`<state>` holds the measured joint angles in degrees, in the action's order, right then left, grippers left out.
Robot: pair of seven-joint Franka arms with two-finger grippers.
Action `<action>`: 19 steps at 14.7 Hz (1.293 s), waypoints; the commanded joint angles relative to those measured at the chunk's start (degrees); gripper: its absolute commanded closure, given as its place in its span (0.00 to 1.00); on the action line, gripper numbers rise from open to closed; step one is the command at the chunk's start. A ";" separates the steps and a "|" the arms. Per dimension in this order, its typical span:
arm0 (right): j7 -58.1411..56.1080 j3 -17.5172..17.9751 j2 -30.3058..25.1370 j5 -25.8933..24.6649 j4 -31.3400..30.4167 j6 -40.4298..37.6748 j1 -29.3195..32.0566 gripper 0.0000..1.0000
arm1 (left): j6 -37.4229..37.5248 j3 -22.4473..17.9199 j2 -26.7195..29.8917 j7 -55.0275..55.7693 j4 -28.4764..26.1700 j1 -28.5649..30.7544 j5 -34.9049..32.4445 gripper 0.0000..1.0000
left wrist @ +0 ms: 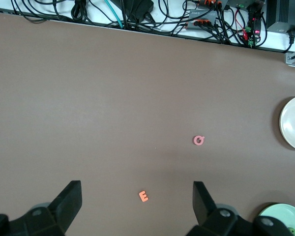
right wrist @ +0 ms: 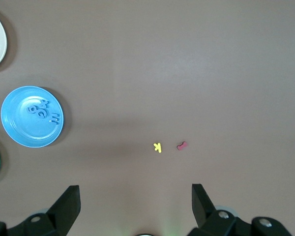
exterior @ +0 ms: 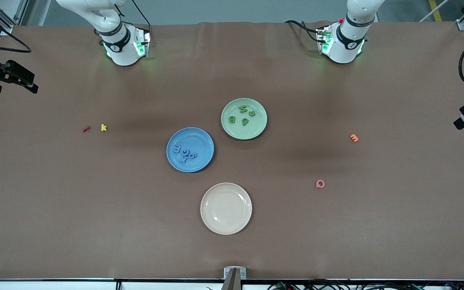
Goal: Sort letters by color into matching plates
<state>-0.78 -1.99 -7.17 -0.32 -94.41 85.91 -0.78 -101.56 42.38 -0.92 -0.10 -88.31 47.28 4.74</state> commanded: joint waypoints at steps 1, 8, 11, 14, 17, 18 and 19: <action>-0.18 -0.47 -1.45 0.23 -1.31 -0.04 -0.36 0.00 | 2.85 0.68 -0.31 -1.04 1.39 -0.17 -3.49 0.01; -0.18 -0.56 -1.36 1.02 -1.39 -0.13 -0.28 0.00 | 3.83 -16.77 -0.31 -0.34 1.21 -19.91 -3.60 0.01; -0.18 -0.64 -1.18 1.02 -1.31 -0.40 -0.28 0.00 | 4.00 -27.84 -0.14 -0.34 1.21 -30.89 -3.60 0.01; -0.27 -0.64 -1.01 1.02 -0.96 -0.48 -0.28 0.00 | 5.05 -39.27 0.04 -0.25 1.30 -42.67 -3.60 0.01; 0.17 -0.56 -1.01 1.02 -0.60 -0.75 -0.36 0.00 | 5.50 -45.98 0.13 -0.43 1.30 -48.77 -3.60 0.01; 0.26 -0.56 -1.01 1.02 -0.43 -0.75 -0.28 0.00 | 5.50 -45.99 0.13 -0.43 1.30 -48.77 -3.60 0.01; 0.26 -0.56 -0.92 1.02 -0.17 -0.83 -0.28 0.00 | 5.50 -45.99 0.21 -0.43 1.30 -48.77 -3.60 0.01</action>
<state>-0.75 -2.12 -7.17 -0.09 -94.47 85.54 -0.78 -97.55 -2.86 -0.95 -0.23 -88.08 -0.72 2.06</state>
